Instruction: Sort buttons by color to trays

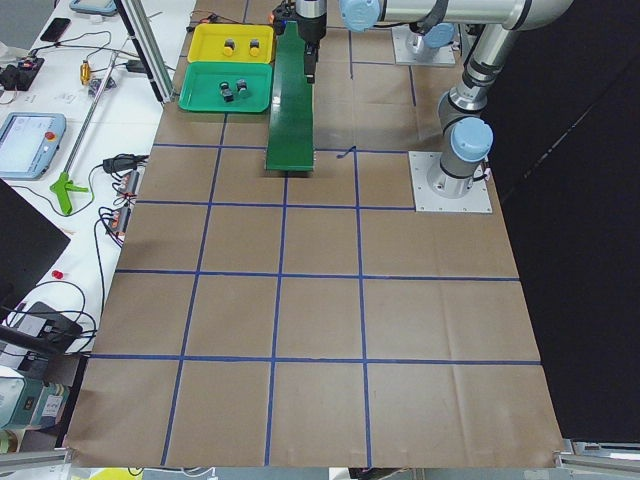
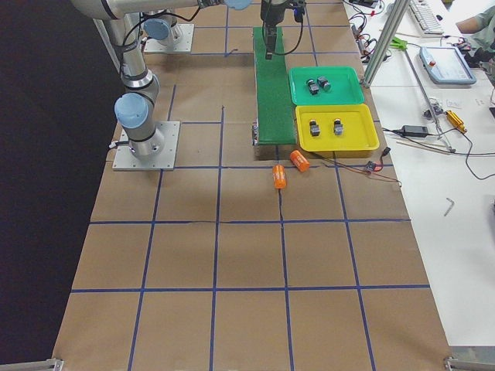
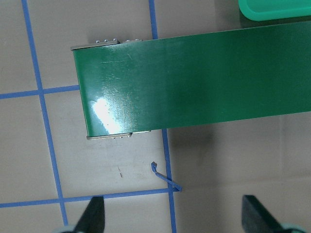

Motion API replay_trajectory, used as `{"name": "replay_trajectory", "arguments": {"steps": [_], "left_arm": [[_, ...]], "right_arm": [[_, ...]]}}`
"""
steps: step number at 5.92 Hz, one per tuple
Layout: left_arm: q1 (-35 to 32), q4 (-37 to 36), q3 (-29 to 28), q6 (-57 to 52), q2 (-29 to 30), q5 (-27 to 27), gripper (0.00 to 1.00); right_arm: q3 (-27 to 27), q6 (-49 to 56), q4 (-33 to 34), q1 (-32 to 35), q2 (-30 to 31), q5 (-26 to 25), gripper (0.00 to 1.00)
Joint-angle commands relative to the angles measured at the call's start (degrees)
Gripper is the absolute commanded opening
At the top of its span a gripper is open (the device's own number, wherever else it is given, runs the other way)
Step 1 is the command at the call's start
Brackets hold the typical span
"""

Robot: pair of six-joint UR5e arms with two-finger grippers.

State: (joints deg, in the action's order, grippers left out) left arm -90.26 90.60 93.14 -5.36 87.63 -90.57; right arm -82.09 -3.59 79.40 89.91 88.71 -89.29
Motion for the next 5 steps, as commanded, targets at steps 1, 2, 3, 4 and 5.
{"name": "replay_trajectory", "arguments": {"steps": [1, 2, 3, 4, 5], "left_arm": [[0.0, -0.1, -0.1, 0.0, 0.0, 0.0, 0.99], [0.0, -0.1, -0.1, 0.0, 0.0, 0.0, 0.99], [0.0, -0.1, -0.1, 0.0, 0.0, 0.0, 0.99], [0.0, -0.1, -0.1, 0.0, 0.0, 0.0, 0.99], [0.0, -0.1, -0.1, 0.0, 0.0, 0.0, 0.99]], "right_arm": [[-1.1, -6.1, 3.3, 3.2, -0.5, -0.5, 1.0], [-1.1, -3.0, 6.5, 2.7, -1.2, -0.5, 1.0], [-1.5, -0.6, 8.7, 1.0, -2.0, -0.4, 1.0], [-1.8, 0.4, 9.6, -0.9, -2.0, -0.7, 1.0], [-1.8, 0.2, 9.3, -1.0, -1.9, -0.7, 1.0]]}}
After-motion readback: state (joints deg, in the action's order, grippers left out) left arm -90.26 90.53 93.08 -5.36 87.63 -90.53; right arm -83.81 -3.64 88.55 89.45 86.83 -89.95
